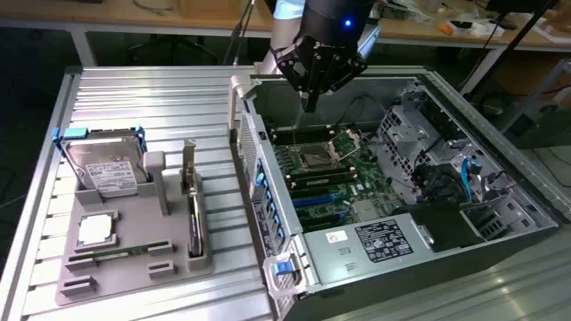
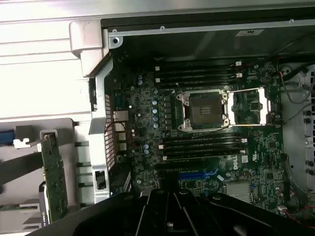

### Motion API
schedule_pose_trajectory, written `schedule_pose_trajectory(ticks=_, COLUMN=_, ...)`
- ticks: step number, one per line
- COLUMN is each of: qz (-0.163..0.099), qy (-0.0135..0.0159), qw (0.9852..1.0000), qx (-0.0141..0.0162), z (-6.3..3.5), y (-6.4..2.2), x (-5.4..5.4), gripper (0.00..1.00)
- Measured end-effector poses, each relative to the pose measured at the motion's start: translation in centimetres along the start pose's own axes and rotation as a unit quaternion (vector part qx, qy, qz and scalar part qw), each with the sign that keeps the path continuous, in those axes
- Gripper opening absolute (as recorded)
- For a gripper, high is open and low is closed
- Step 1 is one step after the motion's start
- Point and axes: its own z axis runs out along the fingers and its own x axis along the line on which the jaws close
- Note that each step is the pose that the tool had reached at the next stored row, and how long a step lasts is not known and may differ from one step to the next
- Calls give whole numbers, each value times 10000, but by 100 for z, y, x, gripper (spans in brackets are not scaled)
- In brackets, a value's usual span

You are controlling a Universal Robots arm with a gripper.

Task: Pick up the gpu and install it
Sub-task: 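Reach for the gpu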

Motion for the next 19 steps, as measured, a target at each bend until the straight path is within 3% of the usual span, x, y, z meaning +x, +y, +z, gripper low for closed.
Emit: schedule_pose_trajectory(ticks=19, qz=0, qy=0, qw=10000, qx=0, z=-2, y=-6, x=76, gripper=11)
